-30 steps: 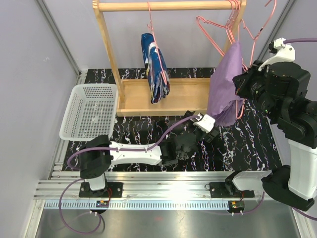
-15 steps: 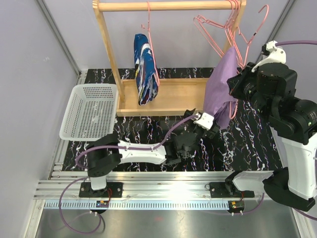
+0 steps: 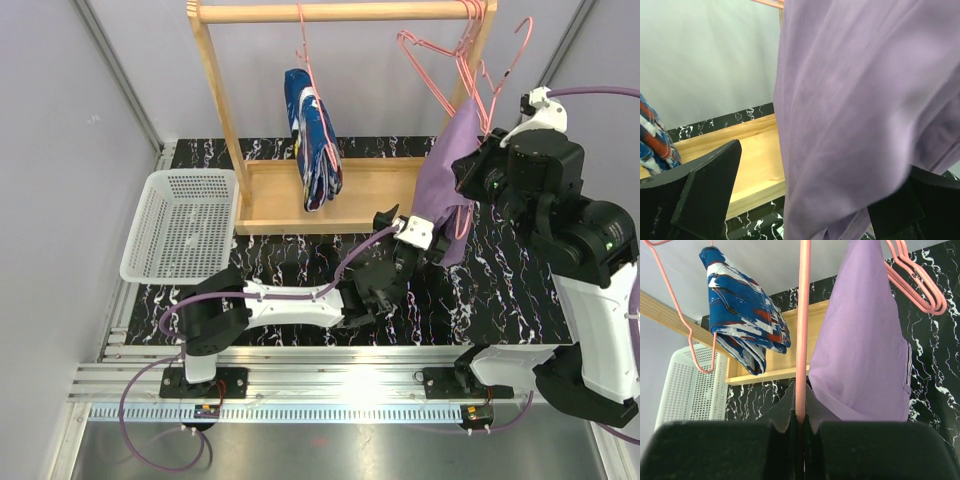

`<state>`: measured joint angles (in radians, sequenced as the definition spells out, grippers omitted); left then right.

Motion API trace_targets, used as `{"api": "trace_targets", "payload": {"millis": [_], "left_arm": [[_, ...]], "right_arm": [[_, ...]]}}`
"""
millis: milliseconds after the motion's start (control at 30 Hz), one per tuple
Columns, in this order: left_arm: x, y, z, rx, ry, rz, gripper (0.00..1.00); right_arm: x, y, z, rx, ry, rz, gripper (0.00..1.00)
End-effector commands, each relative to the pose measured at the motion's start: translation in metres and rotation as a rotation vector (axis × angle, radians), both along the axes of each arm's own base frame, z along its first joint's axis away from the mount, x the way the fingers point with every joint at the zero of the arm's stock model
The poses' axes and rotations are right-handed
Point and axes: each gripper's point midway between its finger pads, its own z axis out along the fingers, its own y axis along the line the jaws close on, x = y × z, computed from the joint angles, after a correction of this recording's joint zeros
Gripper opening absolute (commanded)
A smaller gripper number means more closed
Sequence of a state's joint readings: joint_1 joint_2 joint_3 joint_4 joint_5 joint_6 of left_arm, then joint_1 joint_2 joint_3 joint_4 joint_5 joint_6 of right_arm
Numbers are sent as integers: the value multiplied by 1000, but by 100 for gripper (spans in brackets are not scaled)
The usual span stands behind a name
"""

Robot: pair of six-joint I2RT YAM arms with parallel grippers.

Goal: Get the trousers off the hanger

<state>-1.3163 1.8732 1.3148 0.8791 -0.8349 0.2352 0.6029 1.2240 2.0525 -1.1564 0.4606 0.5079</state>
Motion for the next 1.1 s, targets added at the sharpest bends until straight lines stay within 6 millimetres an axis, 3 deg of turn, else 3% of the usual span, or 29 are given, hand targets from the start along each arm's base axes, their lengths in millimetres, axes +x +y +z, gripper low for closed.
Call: {"api": "trace_targets", "payload": {"millis": [0, 500, 1067], "left_arm": [[-3, 1, 49, -180, -26, -26, 96], [-14, 6, 92, -260, -59, -95, 96], [-34, 28, 117, -260, -141, -149, 93]], "right_arm": [[14, 0, 33, 78, -131, -51, 0], [19, 1, 16, 33, -94, -58, 0], [11, 16, -8, -9, -10, 51, 0]]}}
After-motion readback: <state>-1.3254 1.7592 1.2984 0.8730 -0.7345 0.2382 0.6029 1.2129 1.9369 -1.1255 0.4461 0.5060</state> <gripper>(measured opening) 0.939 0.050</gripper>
